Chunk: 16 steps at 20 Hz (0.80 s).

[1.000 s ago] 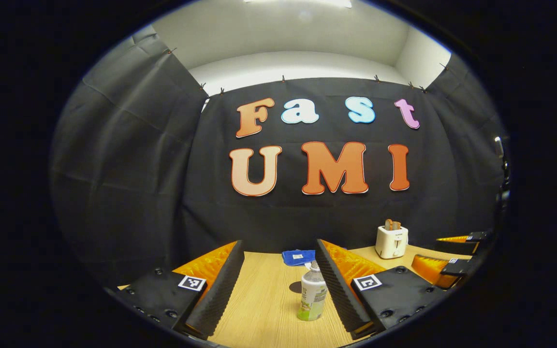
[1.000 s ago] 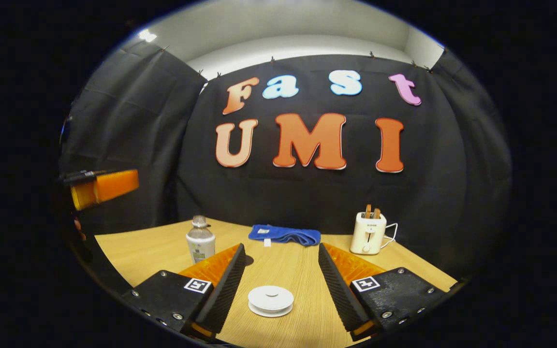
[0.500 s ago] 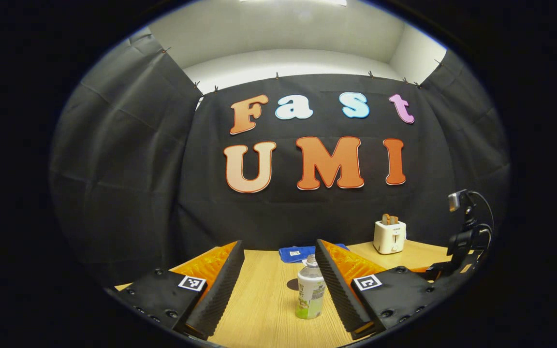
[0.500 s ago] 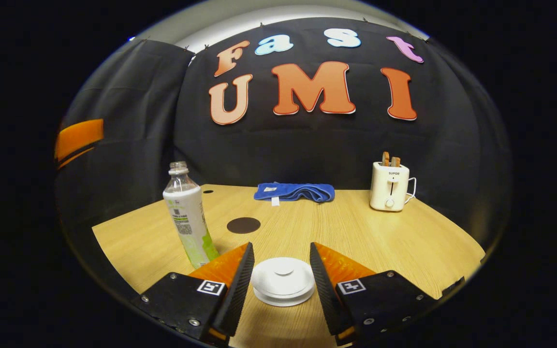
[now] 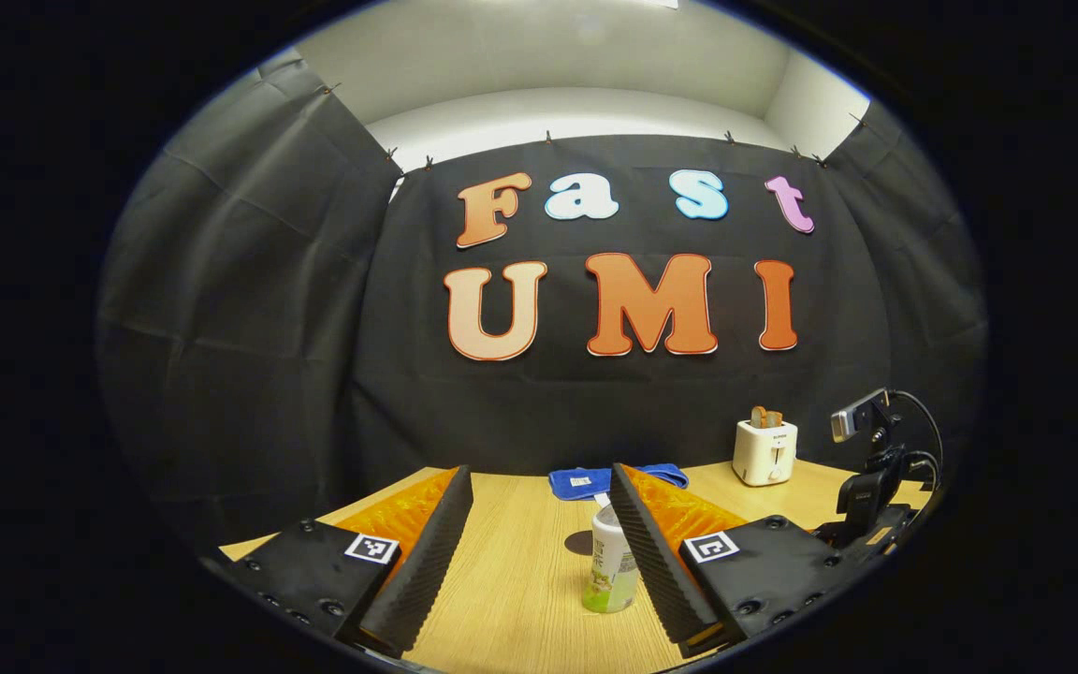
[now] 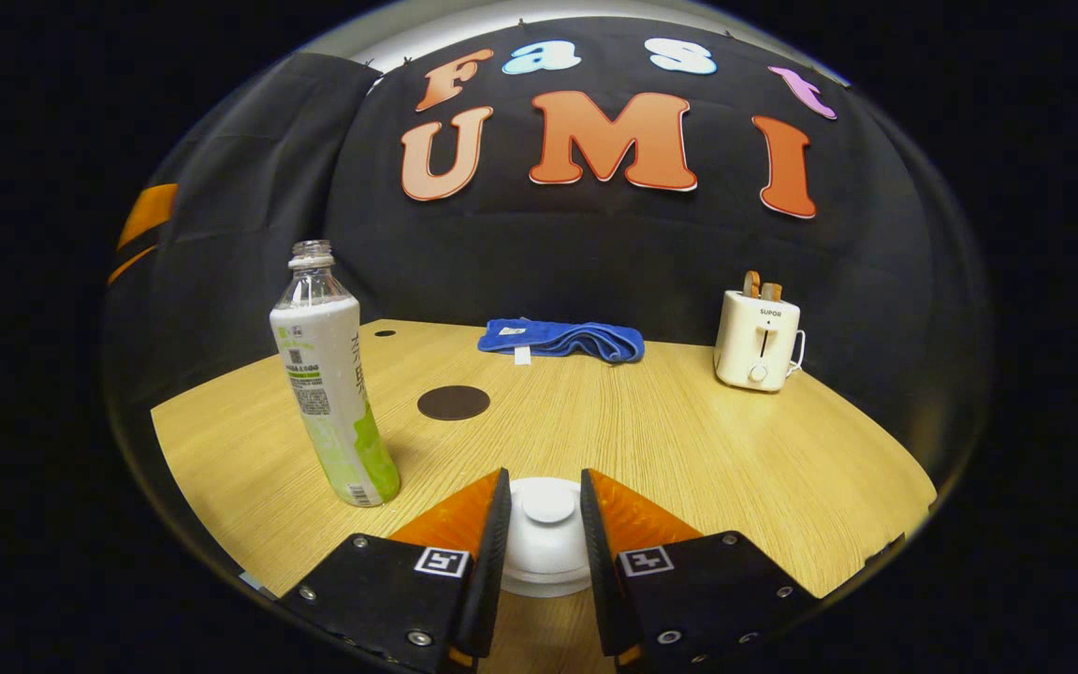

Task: Open the teacup lid with one hand, grasp the water bottle and pour water into the teacup with the other hand; after pouring, place the water bottle on the coaster and then close the teacup lid.

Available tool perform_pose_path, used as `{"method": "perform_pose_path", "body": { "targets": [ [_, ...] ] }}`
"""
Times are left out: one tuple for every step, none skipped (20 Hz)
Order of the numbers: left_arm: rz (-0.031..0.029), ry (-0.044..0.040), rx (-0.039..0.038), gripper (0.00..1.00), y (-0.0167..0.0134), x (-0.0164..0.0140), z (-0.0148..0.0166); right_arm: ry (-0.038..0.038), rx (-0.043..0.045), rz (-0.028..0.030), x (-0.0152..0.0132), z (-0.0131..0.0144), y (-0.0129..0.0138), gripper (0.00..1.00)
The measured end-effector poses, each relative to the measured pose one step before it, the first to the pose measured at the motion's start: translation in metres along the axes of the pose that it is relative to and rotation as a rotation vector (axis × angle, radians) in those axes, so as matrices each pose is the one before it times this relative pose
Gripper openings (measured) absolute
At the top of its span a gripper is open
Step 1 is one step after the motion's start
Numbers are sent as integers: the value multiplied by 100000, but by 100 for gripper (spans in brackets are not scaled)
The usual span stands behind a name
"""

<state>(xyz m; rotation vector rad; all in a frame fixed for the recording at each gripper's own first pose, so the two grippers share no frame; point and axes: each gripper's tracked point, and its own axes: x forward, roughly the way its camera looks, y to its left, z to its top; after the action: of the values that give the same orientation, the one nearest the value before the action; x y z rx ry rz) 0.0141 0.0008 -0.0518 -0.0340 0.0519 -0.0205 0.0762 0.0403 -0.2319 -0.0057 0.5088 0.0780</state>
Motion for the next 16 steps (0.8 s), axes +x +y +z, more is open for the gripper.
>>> {"method": "perform_pose_path", "body": {
  "targets": [
    [194,506,130,95,12,78,-179,842,921,317,18,-77,-102,43],
    [58,267,119,95,20,28,-245,569,1651,167,-97,8,-70,40],
    [-525,235,70,95,-151,11,-150,568,1951,344,95,84,-204,39],
    [-1112,87,-531,95,-300,54,-218,292,1225,482,-57,-50,4,33],
    [-906,691,-649,95,-251,4,-328,69,595,574,191,0,-32,31],
    [-434,489,-463,95,-53,188,-192,46,-195,776,-19,51,29,22],
    [-528,244,-184,95,-115,124,-178,-432,-26,-44,0,154,-58,29],
    [-655,-117,-53,94,-173,90,-188,-300,708,113,-44,-73,-159,23],
    [-1018,-354,231,95,-326,121,-105,-439,1142,283,39,121,-11,22],
    [-864,-116,365,95,-294,28,-315,-426,1095,711,19,96,108,21],
    [-1221,60,323,95,-409,192,-188,-480,787,307,19,199,-8,21],
    [-1537,314,582,95,-537,311,-463,-654,500,-52,-78,329,-167,21],
    [-1504,181,700,95,-516,303,-364,-1147,703,173,-164,519,-117,21],
    [-1282,216,645,95,-429,268,-400,-1506,1128,311,-128,556,-85,21],
    [-995,521,8,95,-331,364,-492,-1244,894,356,-145,558,-87,17],
    [-1215,884,-776,95,-415,402,-504,-1318,1052,-49,-103,443,-225,20]
  ]
}}
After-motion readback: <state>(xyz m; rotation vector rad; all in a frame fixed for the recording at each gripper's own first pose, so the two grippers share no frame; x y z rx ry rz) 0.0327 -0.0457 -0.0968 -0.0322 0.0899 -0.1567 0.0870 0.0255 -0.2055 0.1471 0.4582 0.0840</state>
